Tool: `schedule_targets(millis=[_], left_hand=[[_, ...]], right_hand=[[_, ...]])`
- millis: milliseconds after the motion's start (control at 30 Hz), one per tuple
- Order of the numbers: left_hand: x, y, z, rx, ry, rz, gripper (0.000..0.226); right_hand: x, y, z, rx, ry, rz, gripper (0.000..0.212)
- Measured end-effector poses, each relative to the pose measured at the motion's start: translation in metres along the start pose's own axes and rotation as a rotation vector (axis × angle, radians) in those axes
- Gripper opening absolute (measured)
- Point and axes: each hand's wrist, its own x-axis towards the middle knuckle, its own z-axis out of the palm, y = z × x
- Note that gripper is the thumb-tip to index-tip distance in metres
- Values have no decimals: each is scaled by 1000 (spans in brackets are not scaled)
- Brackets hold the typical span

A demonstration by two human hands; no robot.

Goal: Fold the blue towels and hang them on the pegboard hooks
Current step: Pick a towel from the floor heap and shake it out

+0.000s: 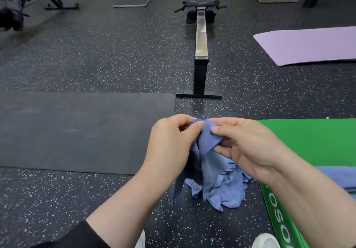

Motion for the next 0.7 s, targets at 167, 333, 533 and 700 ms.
schedule_targets(millis=[167,333,533,700], left_hand=[[2,3,6,23,20,10,14],[0,2,12,78,-47,-24,18],[-2,4,12,117,45,45,15],[-9,1,17,189,75,184,14]], right_hand=[[2,5,6,168,21,36,26],[5,6,5,301,107,59,19],[1,6,5,216,95,85,15],[1,8,5,230,92,76,21]])
